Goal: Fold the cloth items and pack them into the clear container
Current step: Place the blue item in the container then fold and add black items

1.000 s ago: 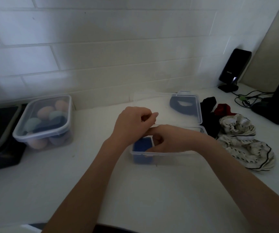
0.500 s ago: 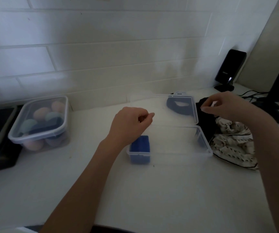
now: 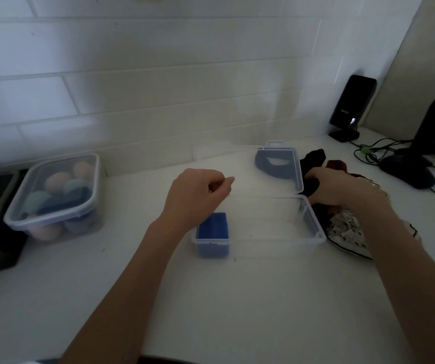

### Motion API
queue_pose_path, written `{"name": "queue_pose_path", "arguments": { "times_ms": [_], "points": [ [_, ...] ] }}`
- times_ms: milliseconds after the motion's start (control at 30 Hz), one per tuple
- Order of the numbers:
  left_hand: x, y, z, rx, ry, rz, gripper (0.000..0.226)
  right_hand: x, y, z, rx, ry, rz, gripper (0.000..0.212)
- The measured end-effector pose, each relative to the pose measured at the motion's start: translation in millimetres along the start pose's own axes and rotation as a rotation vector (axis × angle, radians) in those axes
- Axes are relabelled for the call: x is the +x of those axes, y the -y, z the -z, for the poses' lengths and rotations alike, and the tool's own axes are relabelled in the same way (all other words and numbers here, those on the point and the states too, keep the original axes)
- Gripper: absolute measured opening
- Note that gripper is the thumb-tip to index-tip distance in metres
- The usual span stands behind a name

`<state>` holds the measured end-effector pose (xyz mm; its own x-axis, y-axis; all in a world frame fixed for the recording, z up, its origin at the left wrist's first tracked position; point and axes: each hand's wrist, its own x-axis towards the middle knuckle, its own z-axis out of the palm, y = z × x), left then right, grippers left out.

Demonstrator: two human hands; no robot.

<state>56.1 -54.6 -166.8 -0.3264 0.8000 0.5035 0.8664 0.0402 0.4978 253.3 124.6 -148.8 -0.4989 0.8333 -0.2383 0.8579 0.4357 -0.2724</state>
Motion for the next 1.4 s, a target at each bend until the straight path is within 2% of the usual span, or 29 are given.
{"name": "queue_pose_path", "arguments": {
  "times_ms": [67, 133, 267, 333, 400, 467, 500, 567, 667, 733, 867, 1000, 1167, 1233, 1333, 1400],
  "points": [
    [0, -1, 0, -0.002, 0.002, 0.007, 0.041, 2, -2, 1, 0.036, 0.003, 0.052, 0.072],
    [0, -1, 0, -0.009, 0.004, 0.007, 0.041, 2, -3, 6, 0.08, -0.062, 0.1, 0.062],
    [0, 1, 0, -0.008, 0.006, -0.013, 0.046, -7, 0, 29, 0.263, -0.338, 0.214, 0.037],
    [1, 1, 1, -0.006, 0.006, -0.047, 0.045, -15, 4, 39, 0.352, -0.469, 0.29, 0.033],
    [1, -1, 2, 0.01, 0.003, -0.069, 0.037, -28, 13, 46, 0.488, -0.524, 0.378, 0.029],
    [0, -5, 4, -0.026, -0.002, -0.049, 0.027, -43, 27, 50, 0.642, -0.486, 0.485, 0.028],
    [0, -8, 5, -0.121, -0.005, -0.013, 0.022, -49, 35, 50, 0.716, -0.437, 0.536, 0.029],
    [0, -14, 5, -0.461, -0.005, 0.098, 0.017, -57, 50, 45, 0.843, -0.319, 0.614, 0.033],
    [3, -20, 8, -0.894, 0.053, 0.247, 0.036, -57, 69, 28, 0.88, -0.19, 0.686, 0.037],
    [6, -22, 11, -1.026, 0.103, 0.29, 0.038, -56, 77, 16, 0.868, -0.132, 0.702, 0.04],
    [7, -20, 11, -1.022, 0.067, 0.333, 0.034, -53, 86, 3, 0.905, -0.088, 0.694, 0.045],
    [6, -20, 11, -1.01, 0.046, 0.293, 0.033, -51, 87, -1, 0.921, -0.102, 0.687, 0.046],
    [5, -20, 10, -0.955, 0.083, 0.252, 0.032, -50, 87, -2, 0.905, -0.245, 0.61, 0.062],
    [5, -20, 10, -0.953, 0.092, 0.245, 0.03, -48, 87, -3, 0.913, -0.238, 0.561, 0.065],
    [5, -20, 10, -0.979, 0.11, 0.249, 0.026, -47, 90, -5, 1.011, -0.112, 0.563, 0.044],
    [5, -20, 10, -0.978, 0.125, 0.268, 0.023, -46, 91, -7, 0.999, -0.115, 0.607, 0.031]
  ]
}}
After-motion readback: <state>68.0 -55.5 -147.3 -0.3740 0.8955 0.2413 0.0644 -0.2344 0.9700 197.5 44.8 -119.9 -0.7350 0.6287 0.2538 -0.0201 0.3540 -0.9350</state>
